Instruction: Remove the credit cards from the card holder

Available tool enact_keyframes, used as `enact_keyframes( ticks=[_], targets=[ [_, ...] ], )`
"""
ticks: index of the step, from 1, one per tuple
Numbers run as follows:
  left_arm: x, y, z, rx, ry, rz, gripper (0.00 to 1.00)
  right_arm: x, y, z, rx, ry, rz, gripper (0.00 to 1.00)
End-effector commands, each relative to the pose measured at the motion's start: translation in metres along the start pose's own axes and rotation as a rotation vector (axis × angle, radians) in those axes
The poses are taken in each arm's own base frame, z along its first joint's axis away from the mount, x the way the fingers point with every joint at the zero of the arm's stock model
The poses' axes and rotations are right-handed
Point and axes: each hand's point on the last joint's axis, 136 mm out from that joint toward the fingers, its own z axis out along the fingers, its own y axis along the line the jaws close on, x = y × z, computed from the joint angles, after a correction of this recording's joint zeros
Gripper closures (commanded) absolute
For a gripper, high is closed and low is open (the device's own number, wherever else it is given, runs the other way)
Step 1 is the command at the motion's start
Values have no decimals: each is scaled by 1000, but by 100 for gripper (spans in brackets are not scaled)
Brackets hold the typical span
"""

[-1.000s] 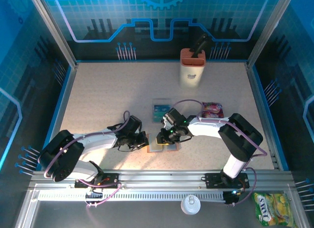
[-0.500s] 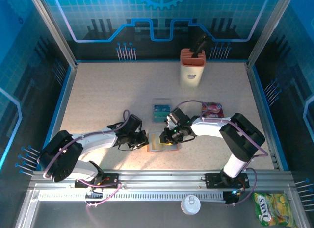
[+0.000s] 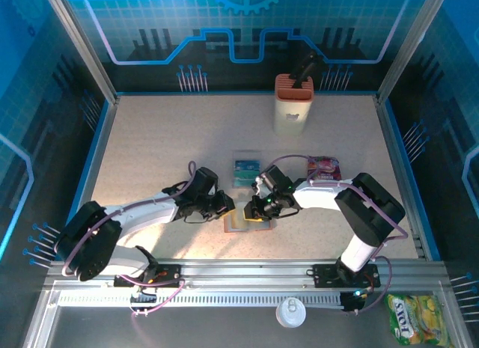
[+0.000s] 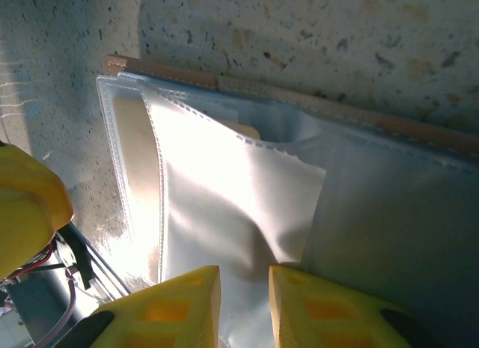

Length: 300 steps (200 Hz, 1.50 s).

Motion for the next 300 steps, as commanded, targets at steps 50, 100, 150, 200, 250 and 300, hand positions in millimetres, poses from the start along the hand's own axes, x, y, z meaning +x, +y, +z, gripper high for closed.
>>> enact_keyframes(
  ticks=[50, 100, 150, 200, 250, 300],
  targets=[
    [8, -8, 17, -17, 37, 5, 70, 3, -10, -2, -25, 9, 26, 75],
    [10, 2, 25, -48, 45, -6, 72, 2, -11, -1, -79, 9, 52, 76],
    [10, 3, 28, -34, 46, -14, 73, 3, -12, -2, -93, 11, 58, 76],
    [12, -9, 35, 35, 68, -30, 80, 3, -11, -2, -102, 8, 61, 76],
    [11, -15, 31, 52, 56, -20, 82, -2, 9, -15, -157, -29, 13, 75],
    [9, -28, 22, 75, 47, 3, 81, -12, 17, -47, -135, -124, -9, 74]
  ],
)
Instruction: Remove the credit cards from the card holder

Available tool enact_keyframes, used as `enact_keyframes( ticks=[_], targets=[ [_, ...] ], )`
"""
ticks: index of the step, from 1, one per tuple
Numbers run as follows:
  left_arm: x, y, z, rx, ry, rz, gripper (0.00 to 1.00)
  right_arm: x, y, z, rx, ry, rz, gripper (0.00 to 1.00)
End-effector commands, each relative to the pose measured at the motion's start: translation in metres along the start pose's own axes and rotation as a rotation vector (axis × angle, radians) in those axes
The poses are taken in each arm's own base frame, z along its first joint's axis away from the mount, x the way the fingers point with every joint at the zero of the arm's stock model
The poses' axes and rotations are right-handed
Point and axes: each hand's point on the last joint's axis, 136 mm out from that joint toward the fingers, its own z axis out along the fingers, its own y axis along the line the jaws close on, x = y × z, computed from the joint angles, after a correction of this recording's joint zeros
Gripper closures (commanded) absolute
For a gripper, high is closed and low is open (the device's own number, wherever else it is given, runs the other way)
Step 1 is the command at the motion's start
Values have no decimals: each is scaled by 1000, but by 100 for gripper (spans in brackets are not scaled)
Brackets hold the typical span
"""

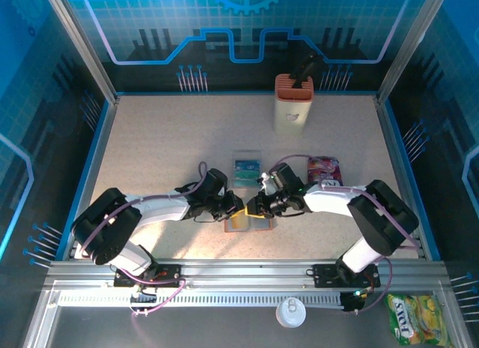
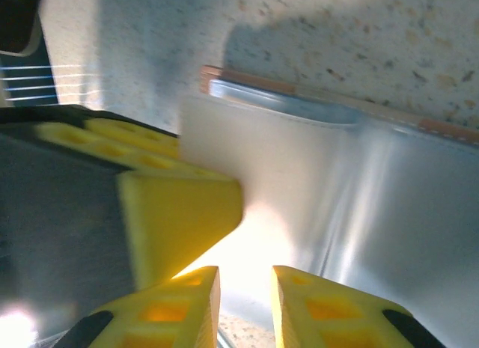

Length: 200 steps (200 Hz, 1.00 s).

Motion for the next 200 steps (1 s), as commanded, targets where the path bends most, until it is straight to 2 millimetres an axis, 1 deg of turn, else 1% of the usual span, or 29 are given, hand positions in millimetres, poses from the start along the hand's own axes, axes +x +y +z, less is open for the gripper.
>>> enact_keyframes(
  ticks=[1, 28, 51, 91, 127, 161, 200],
  targets=[
    [4, -14, -7, 31, 14, 26, 81, -7, 0, -17, 22, -48, 7, 74],
    [6, -23, -9, 35, 22, 50, 79, -10, -12, -32, 83, -72, 29, 74],
    [11, -31, -7, 37, 41, 70, 77, -12, -16, -42, 94, -91, 37, 74],
    [21, -44, 3, 51, 71, 86, 76, -15, -16, -55, 94, -125, 39, 73],
    [29, -49, 17, 48, 98, 94, 76, -15, -18, -64, 92, -144, 48, 73],
    [32, -55, 26, 54, 113, 100, 76, -14, -19, -73, 91, -168, 53, 73],
    [33, -66, 38, 70, 132, 110, 72, -10, -23, -84, 101, -187, 60, 73]
  ],
)
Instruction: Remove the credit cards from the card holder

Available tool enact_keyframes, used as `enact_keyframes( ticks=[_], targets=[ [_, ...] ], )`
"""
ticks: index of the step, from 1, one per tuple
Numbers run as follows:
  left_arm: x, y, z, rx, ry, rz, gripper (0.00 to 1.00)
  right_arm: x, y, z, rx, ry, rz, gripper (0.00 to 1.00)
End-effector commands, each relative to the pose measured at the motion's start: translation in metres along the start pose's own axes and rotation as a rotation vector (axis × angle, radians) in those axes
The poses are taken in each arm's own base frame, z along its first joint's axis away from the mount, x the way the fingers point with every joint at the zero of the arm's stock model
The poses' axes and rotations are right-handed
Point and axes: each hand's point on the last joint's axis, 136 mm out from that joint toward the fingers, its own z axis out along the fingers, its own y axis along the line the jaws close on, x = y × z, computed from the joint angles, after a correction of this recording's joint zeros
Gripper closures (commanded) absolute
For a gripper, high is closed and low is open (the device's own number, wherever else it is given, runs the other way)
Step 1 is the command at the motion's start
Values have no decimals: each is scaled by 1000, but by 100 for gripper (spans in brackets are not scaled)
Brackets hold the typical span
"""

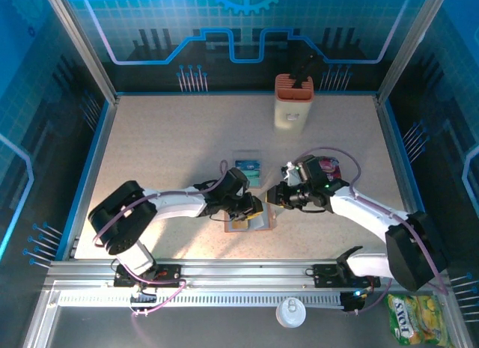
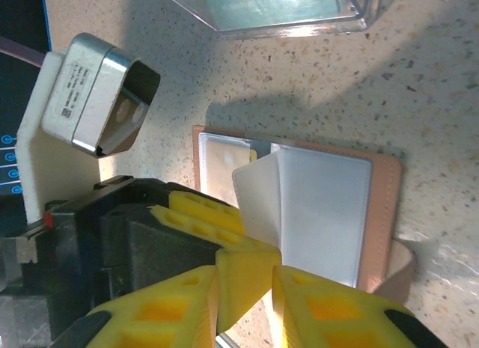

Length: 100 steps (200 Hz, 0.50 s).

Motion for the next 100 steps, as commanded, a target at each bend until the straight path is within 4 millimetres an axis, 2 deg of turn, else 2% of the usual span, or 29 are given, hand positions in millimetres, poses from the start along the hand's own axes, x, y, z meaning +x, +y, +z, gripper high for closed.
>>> enact_keyframes(
  ticks=[1, 56, 100],
  targets=[
    [1, -22, 6, 51, 26, 20, 72, 7, -10, -9, 24, 2, 16, 73],
    [-2, -31, 8, 54, 33, 46, 65, 7, -11, -14, 19, -7, 25, 72],
    [-6, -24, 0, 42, 8, 39, 65, 4, -7, -12, 1, -3, 28, 72]
  ],
)
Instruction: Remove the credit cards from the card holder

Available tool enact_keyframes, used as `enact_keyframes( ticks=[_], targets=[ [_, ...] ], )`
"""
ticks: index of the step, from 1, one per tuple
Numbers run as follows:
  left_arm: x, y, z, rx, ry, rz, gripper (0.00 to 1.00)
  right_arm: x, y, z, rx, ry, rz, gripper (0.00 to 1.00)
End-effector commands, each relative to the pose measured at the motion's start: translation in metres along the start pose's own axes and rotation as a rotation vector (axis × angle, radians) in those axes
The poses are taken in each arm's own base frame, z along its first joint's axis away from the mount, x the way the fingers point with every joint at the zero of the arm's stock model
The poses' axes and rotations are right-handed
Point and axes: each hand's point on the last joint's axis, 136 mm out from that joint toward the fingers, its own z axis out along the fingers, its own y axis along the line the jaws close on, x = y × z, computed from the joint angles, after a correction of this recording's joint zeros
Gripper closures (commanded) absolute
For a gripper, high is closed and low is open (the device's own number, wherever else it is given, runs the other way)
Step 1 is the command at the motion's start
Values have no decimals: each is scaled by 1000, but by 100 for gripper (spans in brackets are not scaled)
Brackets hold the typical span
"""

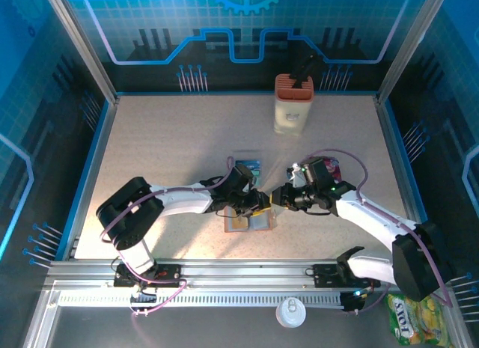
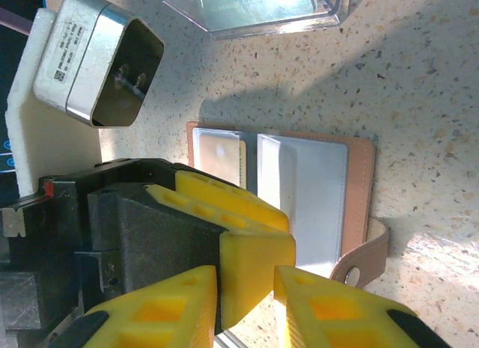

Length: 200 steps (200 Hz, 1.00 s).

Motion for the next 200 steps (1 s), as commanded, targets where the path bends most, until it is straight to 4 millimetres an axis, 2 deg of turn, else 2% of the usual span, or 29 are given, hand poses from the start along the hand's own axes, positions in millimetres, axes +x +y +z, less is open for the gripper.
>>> enact_keyframes(
  ticks=[1, 57, 89, 139, 171, 200],
  targets=[
    [0, -4, -8, 10, -1, 20, 65, 1, -1, 0, -5, 14, 12, 72],
    [-8, 12, -32, -4, -63, -1, 65, 2, 8, 10, -21, 43, -2, 73],
    [-13, 27, -51, -18, -110, -24, 65, 7, 21, 22, -27, 82, -36, 74],
    [-15, 44, -72, -29, -157, -50, 66, 24, 38, 48, 5, 177, -111, 74],
    [-15, 51, -77, -32, -170, -63, 66, 36, 30, 61, 73, 236, -133, 73],
    [-14, 54, -79, -36, -171, -67, 66, 40, 12, 67, 149, 252, -136, 73]
  ],
)
